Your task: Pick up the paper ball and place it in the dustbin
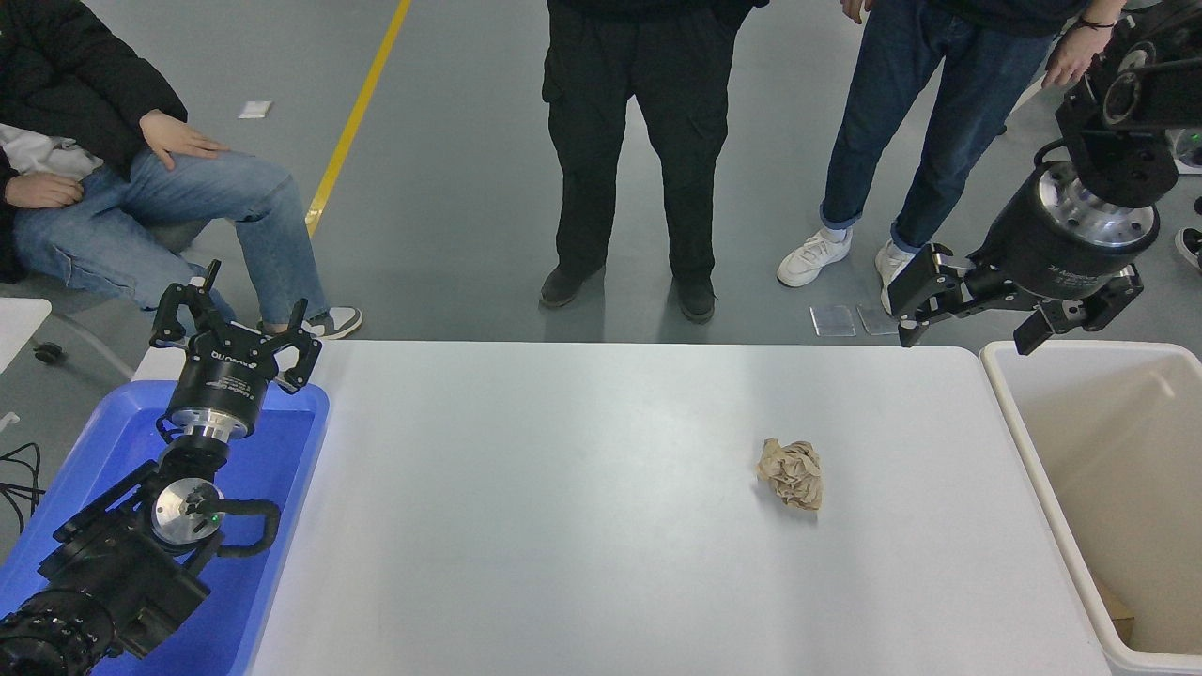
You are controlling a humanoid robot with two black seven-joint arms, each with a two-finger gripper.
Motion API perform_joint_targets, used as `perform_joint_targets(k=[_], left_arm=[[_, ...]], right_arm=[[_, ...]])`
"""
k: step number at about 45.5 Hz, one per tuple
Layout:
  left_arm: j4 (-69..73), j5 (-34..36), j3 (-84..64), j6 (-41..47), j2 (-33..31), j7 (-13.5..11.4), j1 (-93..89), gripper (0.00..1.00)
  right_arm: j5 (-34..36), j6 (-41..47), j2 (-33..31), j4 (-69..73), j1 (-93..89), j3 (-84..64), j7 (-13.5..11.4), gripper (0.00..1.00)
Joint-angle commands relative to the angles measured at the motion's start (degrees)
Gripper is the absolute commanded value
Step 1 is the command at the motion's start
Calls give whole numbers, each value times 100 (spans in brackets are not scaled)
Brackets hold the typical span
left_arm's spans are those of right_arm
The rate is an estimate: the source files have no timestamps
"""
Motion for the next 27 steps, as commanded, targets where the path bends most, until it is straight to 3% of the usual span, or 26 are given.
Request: perform_joint_targets(k=[1,27], left_arm=[[0,0,8,1,0,-1,0,98],[0,0,-1,1,0,8,0,98]], right_arm=[[1,0,0,0,15,2,0,100],[1,0,0,0,50,2,0,100]])
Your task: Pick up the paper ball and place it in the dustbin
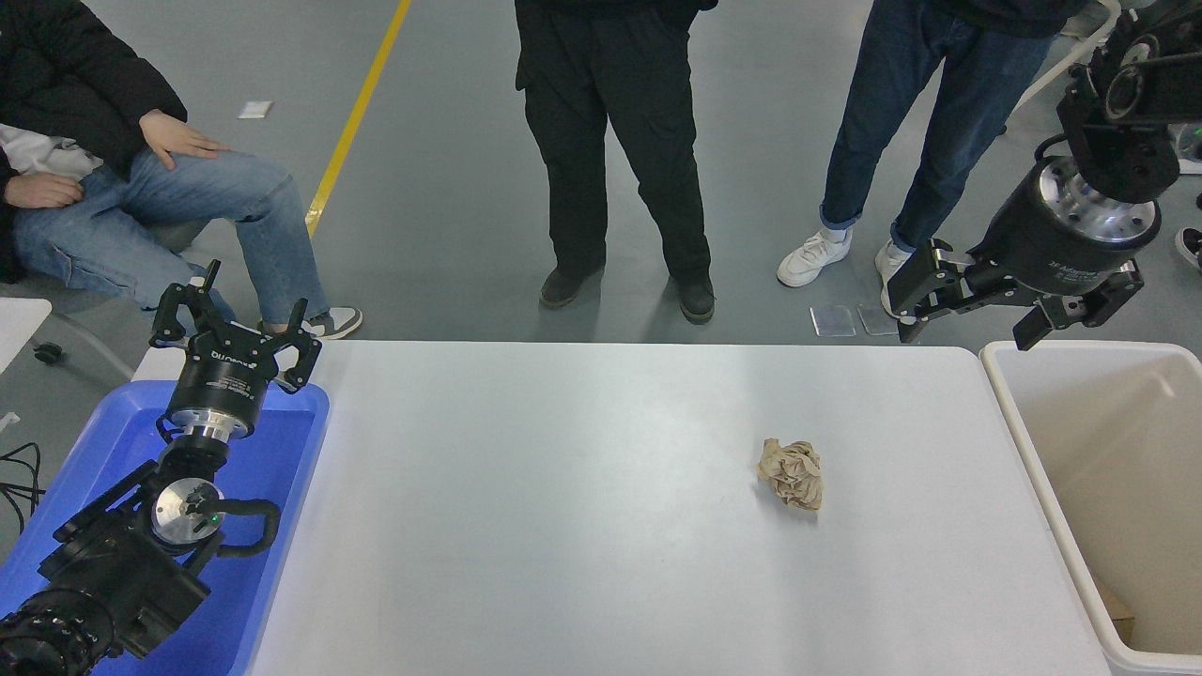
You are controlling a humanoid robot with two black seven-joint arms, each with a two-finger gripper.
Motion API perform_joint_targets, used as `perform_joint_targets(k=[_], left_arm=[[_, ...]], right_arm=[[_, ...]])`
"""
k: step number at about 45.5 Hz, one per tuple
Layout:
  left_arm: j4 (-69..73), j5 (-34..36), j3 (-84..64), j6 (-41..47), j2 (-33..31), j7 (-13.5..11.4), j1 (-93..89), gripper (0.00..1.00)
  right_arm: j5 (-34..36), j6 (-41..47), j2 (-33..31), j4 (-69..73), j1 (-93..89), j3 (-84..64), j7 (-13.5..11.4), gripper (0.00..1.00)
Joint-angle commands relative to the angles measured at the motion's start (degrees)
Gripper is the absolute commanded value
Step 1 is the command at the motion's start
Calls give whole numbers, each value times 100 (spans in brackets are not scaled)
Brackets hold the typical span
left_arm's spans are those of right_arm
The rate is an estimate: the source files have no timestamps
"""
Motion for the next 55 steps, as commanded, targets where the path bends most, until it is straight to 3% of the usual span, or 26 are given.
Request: perform_joint_targets(k=[1,55], left_arm=[[0,-2,-3,1,0,0,0,98],[0,-11,-3,1,0,0,0,98]], right_arm=[[0,0,0,0,6,0,0,100],[140,0,-132,-122,-494,61,0,100]])
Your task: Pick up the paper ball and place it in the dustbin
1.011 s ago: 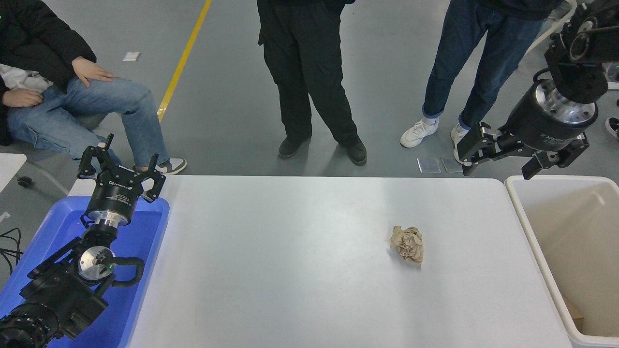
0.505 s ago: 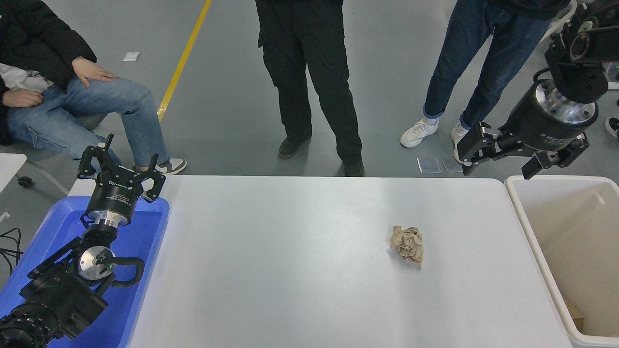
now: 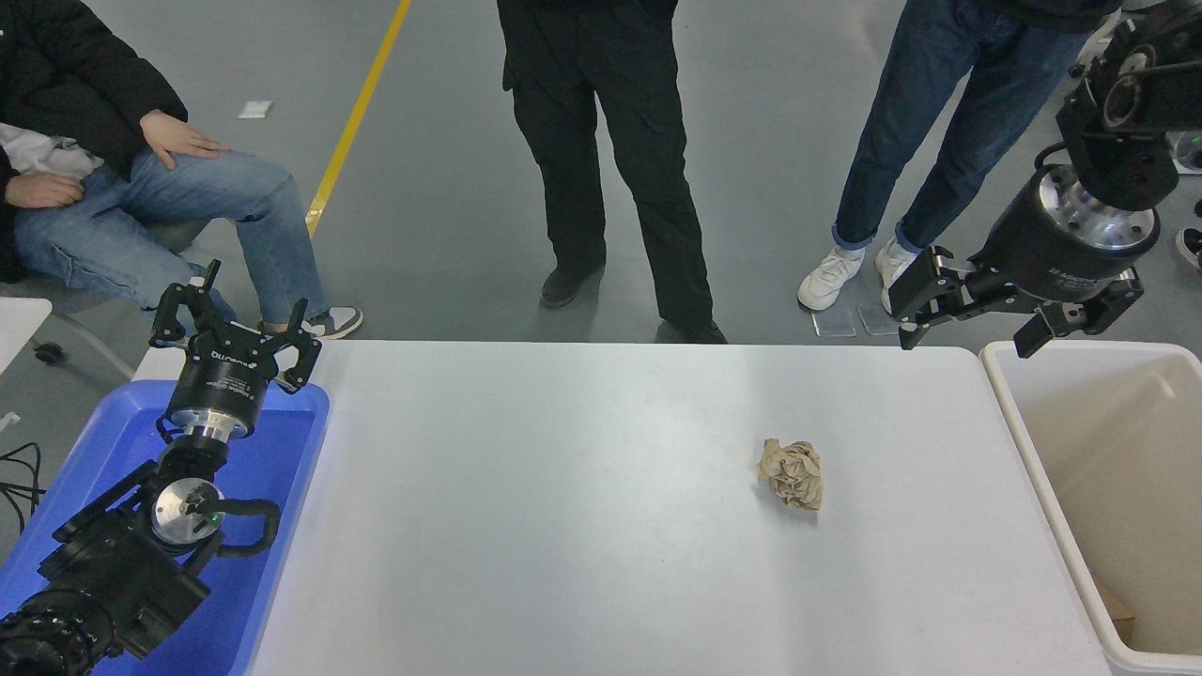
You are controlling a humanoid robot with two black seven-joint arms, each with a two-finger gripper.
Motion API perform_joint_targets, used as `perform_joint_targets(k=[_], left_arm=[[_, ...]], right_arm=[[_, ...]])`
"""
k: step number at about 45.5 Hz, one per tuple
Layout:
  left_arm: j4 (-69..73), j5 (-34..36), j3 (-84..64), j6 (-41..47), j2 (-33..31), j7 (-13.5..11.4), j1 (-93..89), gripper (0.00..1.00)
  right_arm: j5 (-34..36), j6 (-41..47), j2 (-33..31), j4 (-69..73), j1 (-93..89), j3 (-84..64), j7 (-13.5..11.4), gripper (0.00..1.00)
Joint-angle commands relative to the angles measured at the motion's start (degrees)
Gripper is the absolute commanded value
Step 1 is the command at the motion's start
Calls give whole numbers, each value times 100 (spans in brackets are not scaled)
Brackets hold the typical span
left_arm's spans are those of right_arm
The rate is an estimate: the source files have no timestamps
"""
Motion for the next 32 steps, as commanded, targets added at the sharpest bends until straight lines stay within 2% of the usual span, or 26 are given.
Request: perform_joint_targets(k=[1,8,23,27,32], left_arm=[[0,-1,0,-1,0,0,0,98],[0,-1,0,-1,0,0,0,98],[0,-1,0,-1,0,-9,0,98],[0,-1,0,-1,0,-9,0,98],[0,-1,0,-1,0,0,0,98]], right_arm=[[73,0,-48,-227,-404,36,-1,100],[73,0,-40,-887,-1327,405,-9,100],[73,-2864,153,-1010,-2751,651,-9,100],[73,-3295,215,-1011,-3050,765,-9,100],[-50,-3384,364,-1107,-3367,818,-27,100]])
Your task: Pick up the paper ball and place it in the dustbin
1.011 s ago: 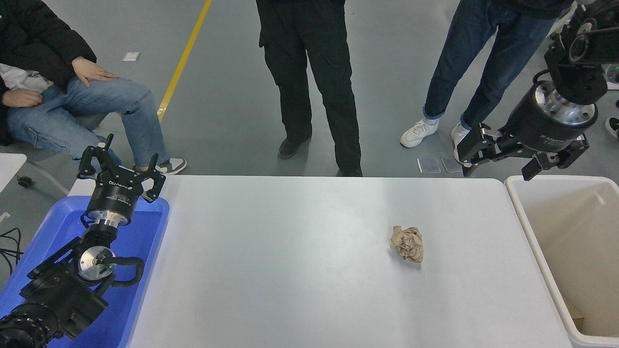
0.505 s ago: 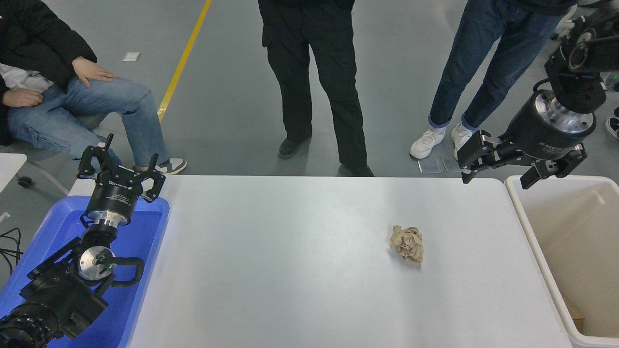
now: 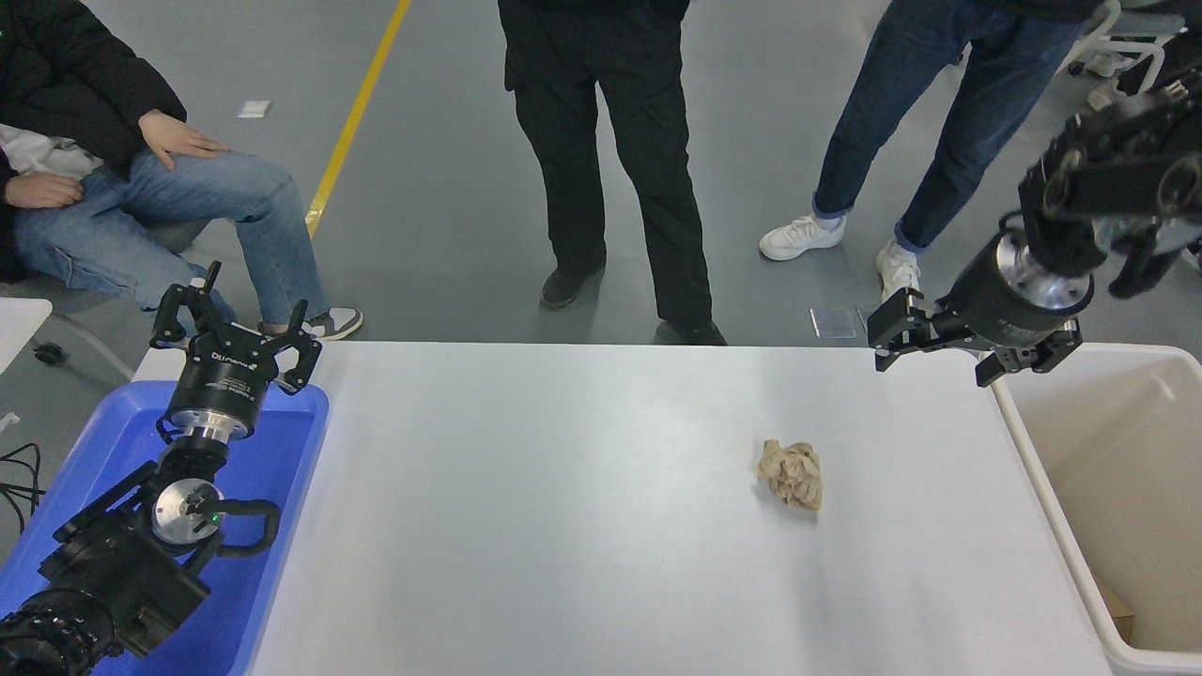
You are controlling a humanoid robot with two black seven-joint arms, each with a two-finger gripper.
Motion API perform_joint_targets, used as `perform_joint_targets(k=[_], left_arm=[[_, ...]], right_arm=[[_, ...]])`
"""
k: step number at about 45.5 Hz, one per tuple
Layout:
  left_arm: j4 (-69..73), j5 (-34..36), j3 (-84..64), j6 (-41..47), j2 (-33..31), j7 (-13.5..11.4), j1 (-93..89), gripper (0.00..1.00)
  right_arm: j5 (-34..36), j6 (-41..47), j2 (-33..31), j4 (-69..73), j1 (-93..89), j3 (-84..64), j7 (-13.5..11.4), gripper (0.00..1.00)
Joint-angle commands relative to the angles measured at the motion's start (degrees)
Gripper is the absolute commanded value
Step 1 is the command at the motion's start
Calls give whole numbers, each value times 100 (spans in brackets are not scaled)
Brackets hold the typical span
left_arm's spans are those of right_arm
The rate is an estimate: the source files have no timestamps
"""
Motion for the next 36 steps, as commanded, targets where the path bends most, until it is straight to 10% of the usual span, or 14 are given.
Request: perform_joint_targets(k=[1,36], left_arm=[[0,-1,0,1,0,5,0,98],[0,-1,0,1,0,-3,0,98]], right_arm=[[-123,-937,271,-166,-894,226,-20,100],[-1230,-1025,1309,-2073,-2723,1457,-37,100]])
